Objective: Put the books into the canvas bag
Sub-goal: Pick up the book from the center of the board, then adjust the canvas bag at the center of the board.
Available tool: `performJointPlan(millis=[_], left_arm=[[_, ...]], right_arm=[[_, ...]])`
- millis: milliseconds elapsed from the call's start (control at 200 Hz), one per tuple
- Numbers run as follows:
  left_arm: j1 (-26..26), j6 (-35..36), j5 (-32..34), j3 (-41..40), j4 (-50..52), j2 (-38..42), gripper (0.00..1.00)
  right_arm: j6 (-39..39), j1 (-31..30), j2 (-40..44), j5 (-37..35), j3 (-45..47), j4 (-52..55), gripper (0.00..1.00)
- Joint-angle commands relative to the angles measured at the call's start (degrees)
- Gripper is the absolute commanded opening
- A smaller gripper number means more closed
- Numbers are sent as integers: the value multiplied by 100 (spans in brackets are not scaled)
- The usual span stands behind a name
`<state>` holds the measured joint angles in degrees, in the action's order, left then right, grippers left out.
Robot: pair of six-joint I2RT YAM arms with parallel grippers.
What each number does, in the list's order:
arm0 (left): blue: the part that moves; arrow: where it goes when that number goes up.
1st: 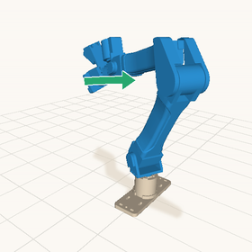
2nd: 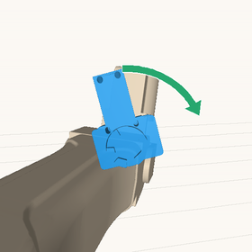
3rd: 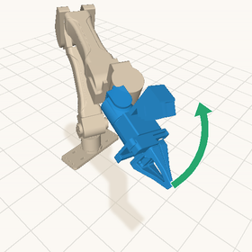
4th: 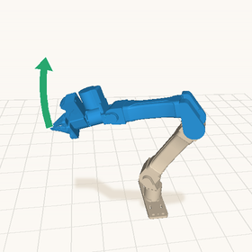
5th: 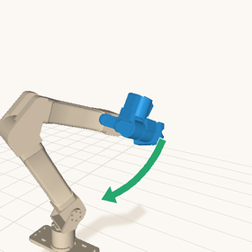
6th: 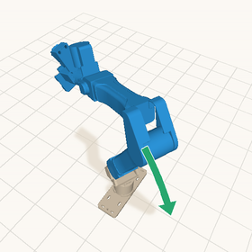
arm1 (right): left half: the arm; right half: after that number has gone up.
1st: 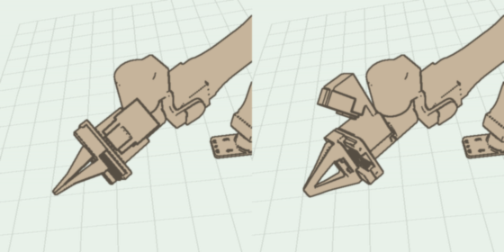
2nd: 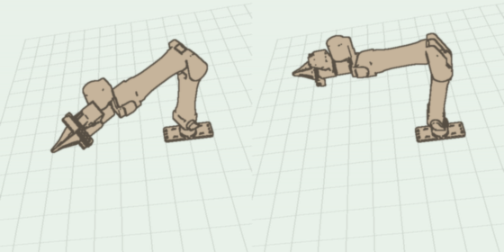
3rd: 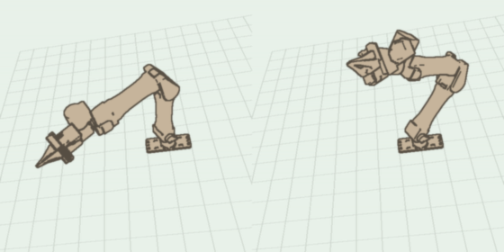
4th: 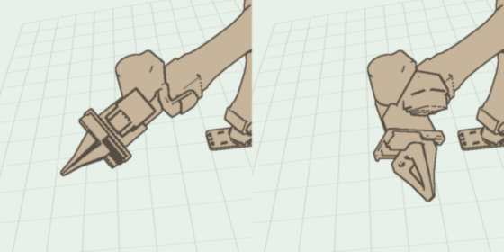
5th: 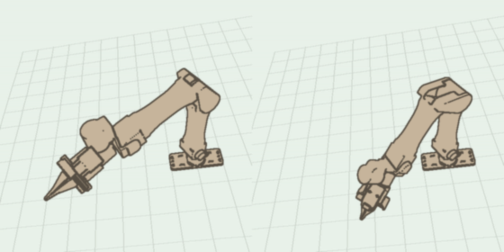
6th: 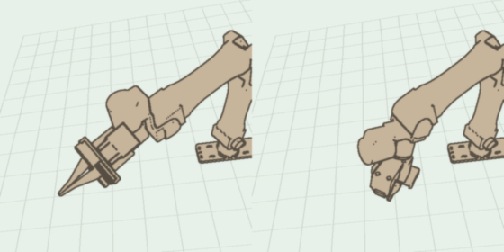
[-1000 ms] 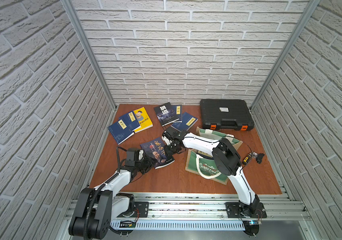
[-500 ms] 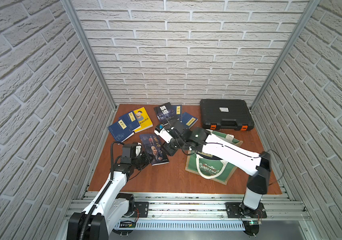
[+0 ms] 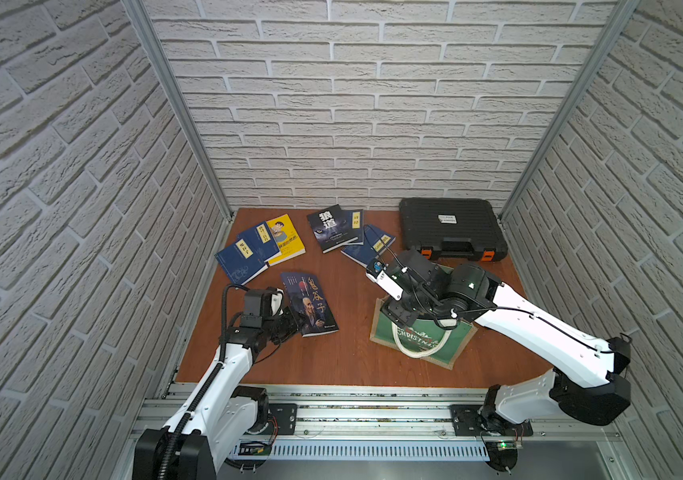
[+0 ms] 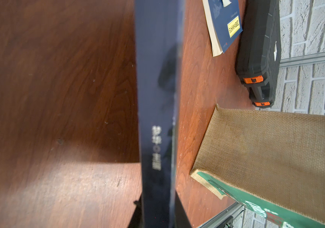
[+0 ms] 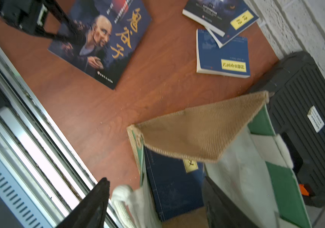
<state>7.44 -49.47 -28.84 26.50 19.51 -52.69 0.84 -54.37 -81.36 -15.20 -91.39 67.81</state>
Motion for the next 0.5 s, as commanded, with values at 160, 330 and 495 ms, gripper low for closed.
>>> performJointPlan(millis=[160,330,495], left_arm=[[-15,203,-62,314,-348,-201,0],[-24,381,74,484,-40,-164,0],[-49,473,158,642,23,-251,0]], right_arm=[[146,66,-725,-57,124,432,54],[410,96,-1428,427,-597,107,6],[984,107,-2448,659,-2099,-127,6]])
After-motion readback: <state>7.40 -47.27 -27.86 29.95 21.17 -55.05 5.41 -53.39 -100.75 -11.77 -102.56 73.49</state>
